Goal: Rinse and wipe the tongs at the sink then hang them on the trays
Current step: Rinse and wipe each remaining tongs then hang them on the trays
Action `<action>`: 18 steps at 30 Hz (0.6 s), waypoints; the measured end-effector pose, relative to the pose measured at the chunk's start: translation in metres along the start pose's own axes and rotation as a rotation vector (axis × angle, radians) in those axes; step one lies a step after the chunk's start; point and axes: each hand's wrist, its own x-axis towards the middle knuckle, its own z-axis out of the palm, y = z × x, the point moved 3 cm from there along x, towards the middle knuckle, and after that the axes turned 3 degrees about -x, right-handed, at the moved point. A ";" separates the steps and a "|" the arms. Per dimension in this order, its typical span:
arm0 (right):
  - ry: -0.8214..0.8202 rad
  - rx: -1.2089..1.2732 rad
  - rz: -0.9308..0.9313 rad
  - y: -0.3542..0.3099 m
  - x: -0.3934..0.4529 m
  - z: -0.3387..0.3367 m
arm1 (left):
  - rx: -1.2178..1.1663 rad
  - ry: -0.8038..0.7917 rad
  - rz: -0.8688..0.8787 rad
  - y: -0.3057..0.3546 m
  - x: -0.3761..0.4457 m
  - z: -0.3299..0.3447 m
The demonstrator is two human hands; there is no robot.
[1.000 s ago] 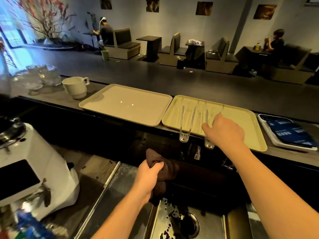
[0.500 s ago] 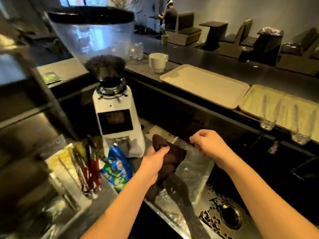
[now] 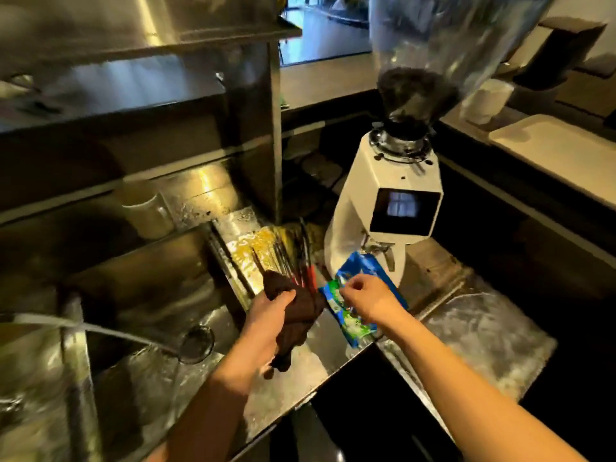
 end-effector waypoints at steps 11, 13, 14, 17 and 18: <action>-0.080 -0.596 -0.053 -0.035 0.076 0.096 | 0.064 0.291 -0.080 -0.009 0.059 -0.063; -0.043 -0.659 -0.099 -0.035 0.087 0.103 | 0.054 0.332 -0.111 -0.010 0.059 -0.066; -0.032 -0.698 -0.132 -0.034 0.091 0.107 | 0.033 0.330 -0.123 -0.011 0.058 -0.066; -0.049 -0.743 -0.200 -0.028 0.102 0.118 | -0.007 0.341 -0.158 -0.013 0.062 -0.068; -0.063 -0.748 -0.213 -0.026 0.104 0.121 | -0.018 0.348 -0.149 -0.013 0.063 -0.068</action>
